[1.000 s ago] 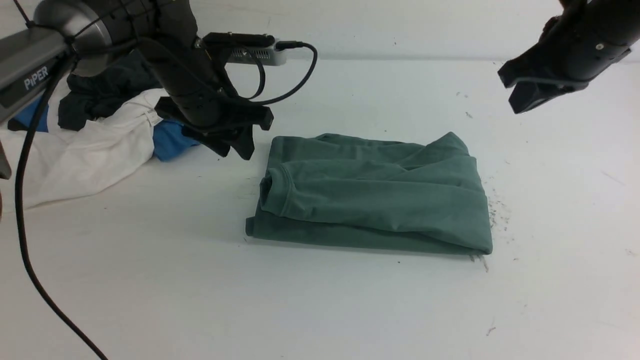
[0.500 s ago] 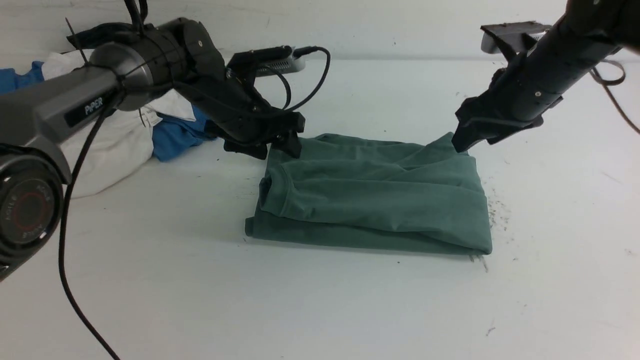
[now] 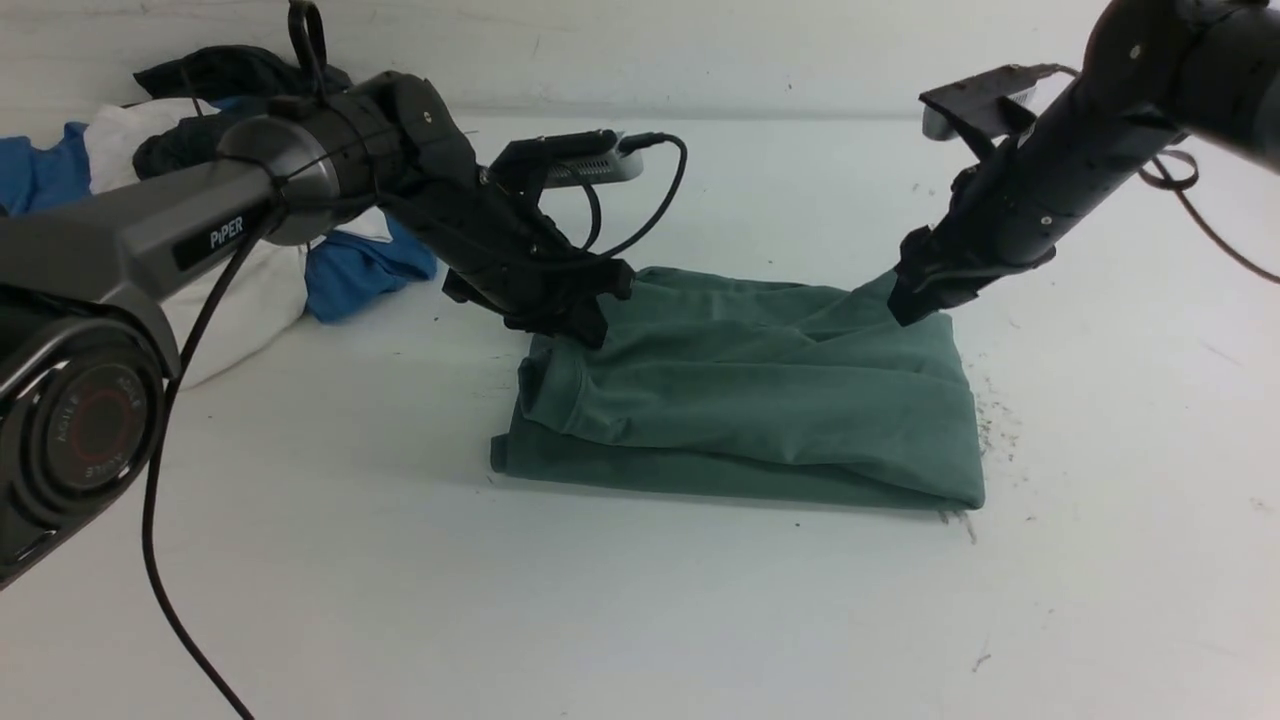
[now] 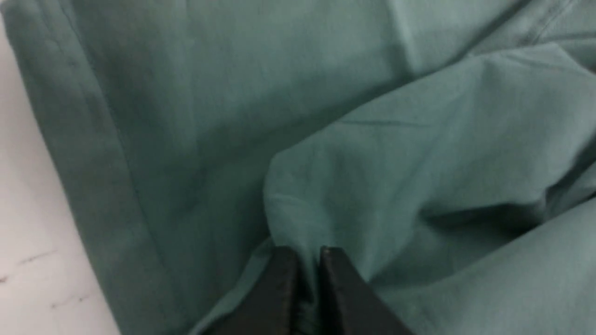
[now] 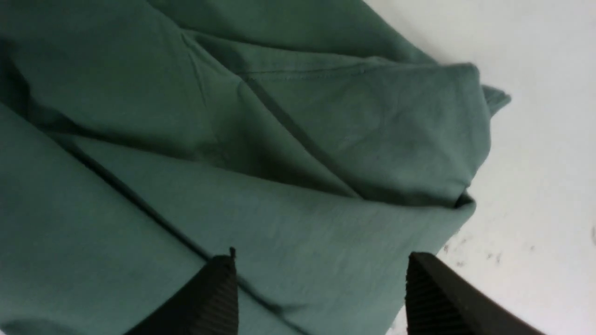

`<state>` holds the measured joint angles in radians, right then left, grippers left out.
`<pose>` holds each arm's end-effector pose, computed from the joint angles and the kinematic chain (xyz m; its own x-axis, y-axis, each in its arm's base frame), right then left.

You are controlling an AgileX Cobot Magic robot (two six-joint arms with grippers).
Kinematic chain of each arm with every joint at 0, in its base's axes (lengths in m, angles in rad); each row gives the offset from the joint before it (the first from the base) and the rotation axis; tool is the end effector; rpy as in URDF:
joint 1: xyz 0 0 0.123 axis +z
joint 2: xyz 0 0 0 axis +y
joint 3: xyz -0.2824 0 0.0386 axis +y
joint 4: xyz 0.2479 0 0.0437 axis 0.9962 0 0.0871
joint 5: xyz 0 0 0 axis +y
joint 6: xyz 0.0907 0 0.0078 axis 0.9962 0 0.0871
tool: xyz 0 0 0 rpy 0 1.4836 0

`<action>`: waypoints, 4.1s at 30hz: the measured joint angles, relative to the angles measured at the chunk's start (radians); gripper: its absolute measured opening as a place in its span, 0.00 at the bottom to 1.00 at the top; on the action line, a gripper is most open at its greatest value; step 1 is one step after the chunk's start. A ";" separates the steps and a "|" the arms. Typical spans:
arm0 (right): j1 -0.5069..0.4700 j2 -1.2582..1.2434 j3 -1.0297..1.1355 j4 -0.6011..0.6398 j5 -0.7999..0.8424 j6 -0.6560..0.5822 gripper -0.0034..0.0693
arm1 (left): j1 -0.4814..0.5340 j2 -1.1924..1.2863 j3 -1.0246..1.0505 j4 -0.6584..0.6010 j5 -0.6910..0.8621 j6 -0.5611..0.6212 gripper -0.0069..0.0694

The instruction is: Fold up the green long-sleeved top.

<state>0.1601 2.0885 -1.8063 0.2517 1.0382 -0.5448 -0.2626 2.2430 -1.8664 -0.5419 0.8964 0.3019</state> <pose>0.4451 0.0917 0.2387 -0.7559 -0.5209 -0.3965 -0.5829 0.8113 0.0454 0.4633 -0.1626 0.1948 -0.8870 0.1838 -0.4237 0.3603 0.8493 -0.3858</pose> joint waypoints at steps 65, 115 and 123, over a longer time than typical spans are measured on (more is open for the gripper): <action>0.081 0.183 -0.113 0.282 0.019 -0.623 0.53 | -0.001 -0.140 0.000 0.268 0.188 -0.011 0.11; 0.127 0.160 -0.118 0.289 -0.335 -0.643 0.05 | -0.001 -0.105 -0.001 0.321 0.256 -0.011 0.11; 0.127 0.164 -0.118 0.308 -0.338 -0.645 0.05 | -0.001 -0.111 -0.001 0.333 0.254 -0.044 0.14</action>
<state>0.2871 2.2529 -1.9240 0.5601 0.7004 -1.1901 -0.2632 2.1318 -1.8673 -0.2093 1.1503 0.2579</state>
